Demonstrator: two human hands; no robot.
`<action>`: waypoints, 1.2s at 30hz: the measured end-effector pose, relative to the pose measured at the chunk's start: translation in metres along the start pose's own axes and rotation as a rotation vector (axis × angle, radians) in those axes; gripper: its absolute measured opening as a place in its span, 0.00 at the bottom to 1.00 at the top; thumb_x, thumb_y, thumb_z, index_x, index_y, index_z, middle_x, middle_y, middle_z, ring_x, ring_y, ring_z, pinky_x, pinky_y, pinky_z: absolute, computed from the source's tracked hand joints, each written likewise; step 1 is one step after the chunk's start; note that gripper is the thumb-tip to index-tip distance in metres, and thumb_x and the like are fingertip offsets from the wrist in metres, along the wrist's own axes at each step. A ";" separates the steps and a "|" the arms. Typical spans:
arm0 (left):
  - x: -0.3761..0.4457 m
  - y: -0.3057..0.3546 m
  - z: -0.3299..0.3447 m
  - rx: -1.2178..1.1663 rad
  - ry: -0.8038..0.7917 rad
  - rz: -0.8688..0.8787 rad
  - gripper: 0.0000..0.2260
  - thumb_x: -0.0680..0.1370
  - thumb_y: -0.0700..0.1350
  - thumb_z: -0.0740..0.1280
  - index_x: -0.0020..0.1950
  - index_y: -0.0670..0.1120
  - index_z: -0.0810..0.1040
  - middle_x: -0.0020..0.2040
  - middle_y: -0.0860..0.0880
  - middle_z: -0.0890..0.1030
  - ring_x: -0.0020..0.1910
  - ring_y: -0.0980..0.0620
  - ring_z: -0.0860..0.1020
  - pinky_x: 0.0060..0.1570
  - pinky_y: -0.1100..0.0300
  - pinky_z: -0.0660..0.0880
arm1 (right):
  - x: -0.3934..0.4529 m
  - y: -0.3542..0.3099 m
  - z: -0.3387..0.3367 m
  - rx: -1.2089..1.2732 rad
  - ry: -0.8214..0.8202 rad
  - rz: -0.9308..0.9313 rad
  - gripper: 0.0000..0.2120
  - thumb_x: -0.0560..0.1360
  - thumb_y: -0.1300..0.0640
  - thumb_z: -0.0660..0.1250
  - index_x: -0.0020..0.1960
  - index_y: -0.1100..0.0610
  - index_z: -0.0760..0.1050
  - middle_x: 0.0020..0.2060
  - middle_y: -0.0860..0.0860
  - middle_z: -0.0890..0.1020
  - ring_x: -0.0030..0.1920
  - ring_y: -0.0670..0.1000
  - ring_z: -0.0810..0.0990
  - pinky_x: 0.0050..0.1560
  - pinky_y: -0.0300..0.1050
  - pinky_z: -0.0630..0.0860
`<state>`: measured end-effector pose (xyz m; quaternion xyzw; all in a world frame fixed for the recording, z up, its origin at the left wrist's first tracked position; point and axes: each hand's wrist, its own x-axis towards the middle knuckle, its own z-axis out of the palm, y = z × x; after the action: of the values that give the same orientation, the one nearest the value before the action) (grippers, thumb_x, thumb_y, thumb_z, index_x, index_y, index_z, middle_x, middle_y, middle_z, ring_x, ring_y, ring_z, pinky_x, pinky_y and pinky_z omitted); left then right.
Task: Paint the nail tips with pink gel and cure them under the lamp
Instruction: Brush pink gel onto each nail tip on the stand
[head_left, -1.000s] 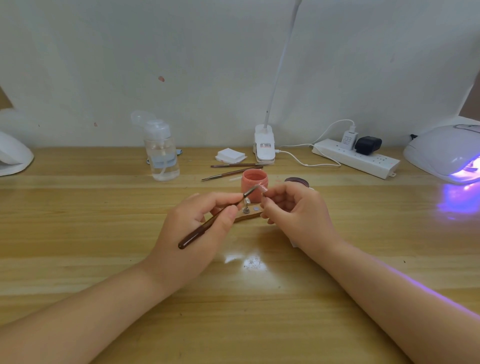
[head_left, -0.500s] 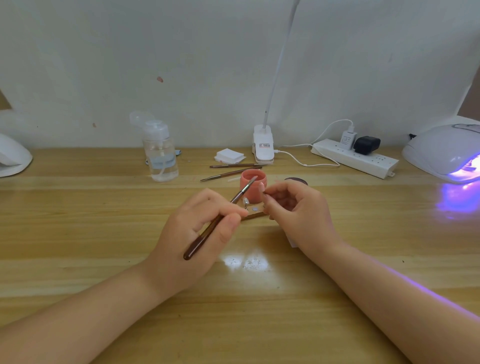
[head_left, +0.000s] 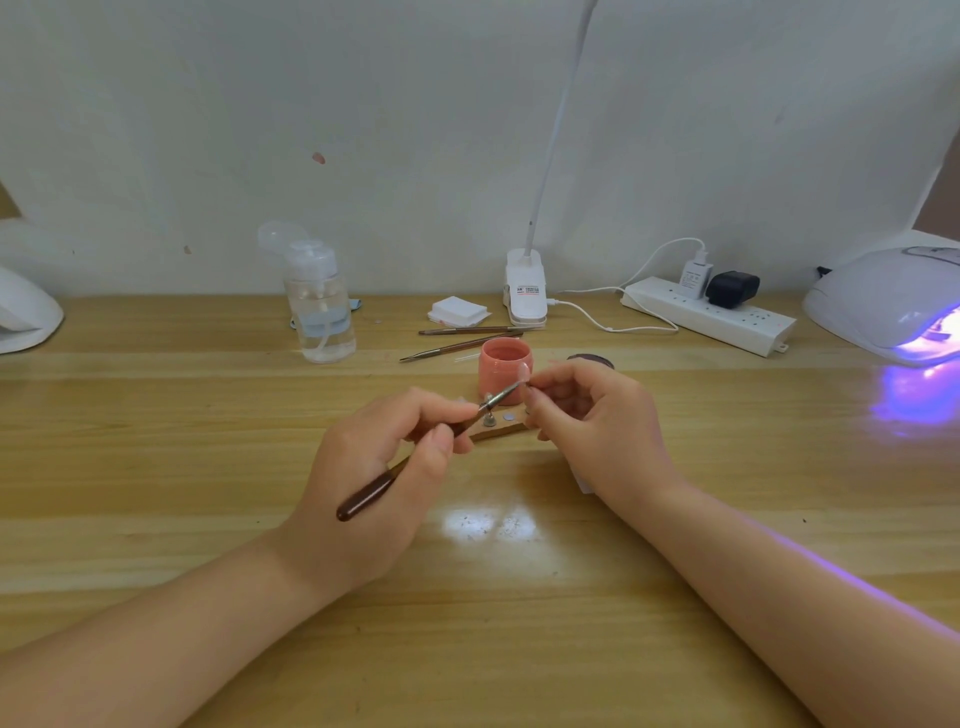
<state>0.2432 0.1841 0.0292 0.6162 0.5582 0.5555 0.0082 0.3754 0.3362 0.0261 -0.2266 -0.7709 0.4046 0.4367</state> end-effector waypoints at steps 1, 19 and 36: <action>0.000 0.000 0.001 -0.018 0.011 0.001 0.10 0.78 0.47 0.59 0.55 0.54 0.78 0.47 0.56 0.84 0.49 0.56 0.83 0.49 0.64 0.77 | 0.000 0.000 0.000 0.006 0.003 0.004 0.05 0.74 0.62 0.71 0.44 0.53 0.80 0.33 0.39 0.83 0.38 0.46 0.83 0.43 0.48 0.81; 0.001 -0.003 0.002 -0.066 0.010 -0.050 0.10 0.78 0.47 0.59 0.53 0.52 0.80 0.45 0.55 0.84 0.48 0.55 0.83 0.49 0.62 0.77 | 0.000 0.001 0.000 0.096 -0.037 0.032 0.05 0.74 0.63 0.71 0.43 0.54 0.81 0.36 0.47 0.85 0.39 0.53 0.84 0.40 0.47 0.81; 0.002 0.003 0.005 -0.152 0.083 -0.132 0.12 0.78 0.50 0.59 0.53 0.49 0.80 0.45 0.52 0.84 0.47 0.56 0.82 0.47 0.68 0.76 | 0.001 0.002 0.001 0.095 -0.032 0.034 0.01 0.74 0.60 0.71 0.45 0.57 0.81 0.37 0.49 0.85 0.39 0.52 0.84 0.41 0.47 0.81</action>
<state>0.2484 0.1877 0.0302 0.5521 0.5536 0.6197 0.0684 0.3744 0.3377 0.0246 -0.2122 -0.7535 0.4518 0.4278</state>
